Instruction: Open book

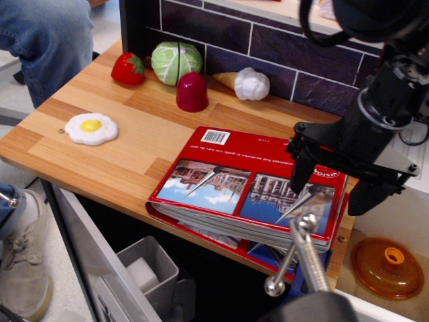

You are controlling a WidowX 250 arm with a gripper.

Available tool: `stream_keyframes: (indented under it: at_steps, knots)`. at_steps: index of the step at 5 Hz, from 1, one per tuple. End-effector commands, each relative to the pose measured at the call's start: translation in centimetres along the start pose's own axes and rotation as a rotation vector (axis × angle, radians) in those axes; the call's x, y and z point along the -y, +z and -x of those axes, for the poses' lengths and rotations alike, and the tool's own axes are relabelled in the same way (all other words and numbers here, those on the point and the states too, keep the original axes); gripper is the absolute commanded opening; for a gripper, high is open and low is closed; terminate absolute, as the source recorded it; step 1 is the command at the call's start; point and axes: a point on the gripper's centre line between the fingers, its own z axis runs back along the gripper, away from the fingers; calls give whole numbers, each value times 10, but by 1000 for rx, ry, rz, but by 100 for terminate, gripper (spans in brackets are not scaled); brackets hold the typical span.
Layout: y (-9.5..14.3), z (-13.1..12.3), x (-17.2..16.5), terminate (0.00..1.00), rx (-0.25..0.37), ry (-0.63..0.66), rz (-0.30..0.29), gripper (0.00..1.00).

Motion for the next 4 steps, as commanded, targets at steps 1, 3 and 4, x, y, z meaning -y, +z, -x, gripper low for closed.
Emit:
stream_keyframes:
  at_steps: [1, 3, 4]
  knots:
    - [-4, -6, -2, 0, 55, 25, -55, 100]
    - [14, -11, -46, 0, 32, -17, -182, 100]
    - [49, -18, -94, 0, -46, -14, -141, 100]
